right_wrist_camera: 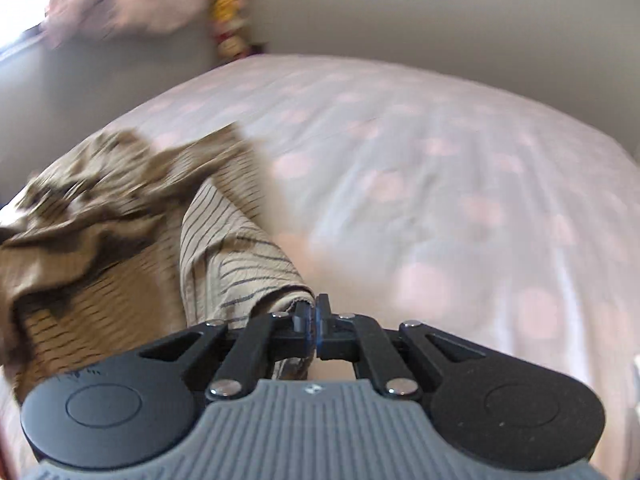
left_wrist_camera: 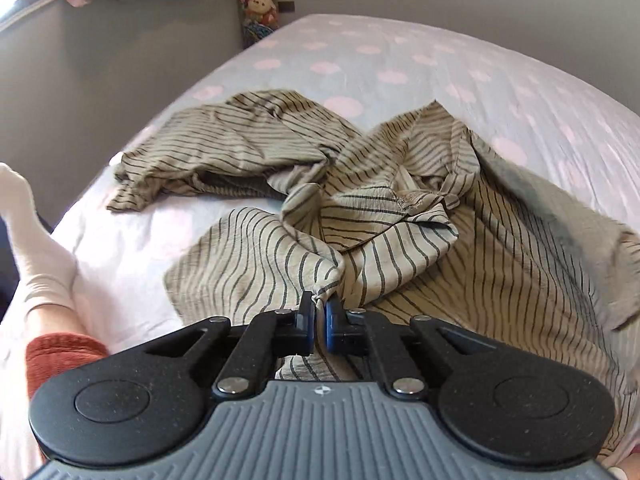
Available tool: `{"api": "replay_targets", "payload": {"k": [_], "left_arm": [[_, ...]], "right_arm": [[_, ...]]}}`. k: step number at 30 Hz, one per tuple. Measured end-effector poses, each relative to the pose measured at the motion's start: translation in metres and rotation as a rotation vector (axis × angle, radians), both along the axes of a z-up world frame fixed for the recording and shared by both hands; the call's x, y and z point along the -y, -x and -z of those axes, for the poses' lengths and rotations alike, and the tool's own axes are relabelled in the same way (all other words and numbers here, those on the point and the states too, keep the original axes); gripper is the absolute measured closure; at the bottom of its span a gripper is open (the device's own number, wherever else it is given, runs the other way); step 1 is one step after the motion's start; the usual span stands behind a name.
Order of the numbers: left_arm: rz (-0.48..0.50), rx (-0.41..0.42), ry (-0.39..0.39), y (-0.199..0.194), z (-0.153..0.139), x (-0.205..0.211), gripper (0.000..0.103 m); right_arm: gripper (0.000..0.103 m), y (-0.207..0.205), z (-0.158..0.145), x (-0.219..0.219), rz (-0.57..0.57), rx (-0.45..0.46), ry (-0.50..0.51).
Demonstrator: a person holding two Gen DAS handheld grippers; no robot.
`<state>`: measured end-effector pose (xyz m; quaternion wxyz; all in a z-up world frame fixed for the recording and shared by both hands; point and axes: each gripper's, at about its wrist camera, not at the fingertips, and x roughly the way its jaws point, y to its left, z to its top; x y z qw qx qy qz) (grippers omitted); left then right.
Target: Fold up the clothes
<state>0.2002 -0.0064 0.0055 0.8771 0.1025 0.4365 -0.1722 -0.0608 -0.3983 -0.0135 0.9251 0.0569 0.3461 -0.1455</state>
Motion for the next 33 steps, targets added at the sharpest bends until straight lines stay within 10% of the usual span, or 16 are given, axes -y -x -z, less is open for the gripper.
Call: {"api": "replay_targets", "payload": {"k": [12, 20, 25, 27, 33], "left_arm": [[0.138, -0.092, 0.028, 0.064, -0.027, -0.006, 0.1], [0.2, -0.216, -0.085, 0.096, 0.024, 0.0, 0.098], [0.219, -0.182, -0.064, 0.103, 0.007, 0.0, 0.082], [0.23, -0.169, -0.031, 0.104, -0.003, 0.0, 0.075], [0.289, -0.152, 0.012, 0.103, -0.012, 0.02, 0.06]], "right_arm": [[0.101, 0.152, -0.071, 0.099, 0.373, 0.11, 0.12], [0.099, 0.183, -0.009, 0.098, 0.378, -0.083, 0.0], [0.086, 0.184, -0.002, 0.096, 0.34, -0.116, -0.025], [0.059, 0.183, -0.006, 0.097, 0.33, -0.113, 0.002], [0.048, 0.186, -0.026, 0.092, 0.269, -0.073, 0.079]]}}
